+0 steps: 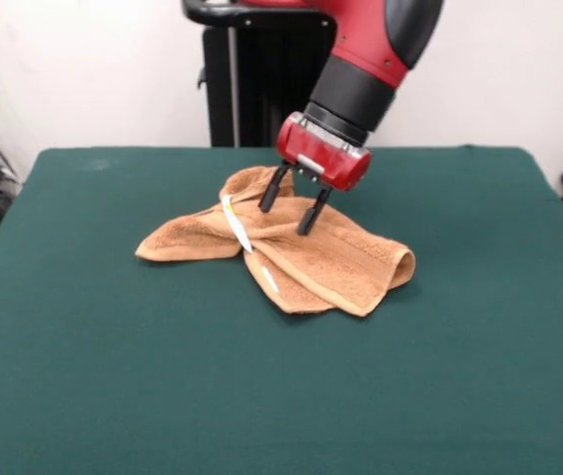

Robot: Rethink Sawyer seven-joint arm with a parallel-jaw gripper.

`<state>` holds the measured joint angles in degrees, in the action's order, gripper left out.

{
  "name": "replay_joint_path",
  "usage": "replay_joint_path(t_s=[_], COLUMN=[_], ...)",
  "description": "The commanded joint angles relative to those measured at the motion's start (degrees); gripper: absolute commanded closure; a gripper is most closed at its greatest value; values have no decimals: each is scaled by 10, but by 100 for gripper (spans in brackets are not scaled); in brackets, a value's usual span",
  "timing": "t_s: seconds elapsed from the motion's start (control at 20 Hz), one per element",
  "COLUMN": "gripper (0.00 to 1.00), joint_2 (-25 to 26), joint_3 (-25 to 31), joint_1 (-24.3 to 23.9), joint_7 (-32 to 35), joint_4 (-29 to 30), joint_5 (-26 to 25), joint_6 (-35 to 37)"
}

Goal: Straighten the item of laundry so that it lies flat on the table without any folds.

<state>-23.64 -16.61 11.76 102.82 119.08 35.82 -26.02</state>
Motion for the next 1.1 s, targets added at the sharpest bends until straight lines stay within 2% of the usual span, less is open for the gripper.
replay_joint_path(t_s=[0.05, 0.6, 1.1], gripper=[0, 0, 0], joint_2=[44, 52, 73], joint_3=[26, 18, 40], joint_1=[8, 33, 11], joint_7=[182, 187, 218], joint_4=[5, 13, -6], joint_5=[42, 84, 65], joint_6=[-43, -31, -64])
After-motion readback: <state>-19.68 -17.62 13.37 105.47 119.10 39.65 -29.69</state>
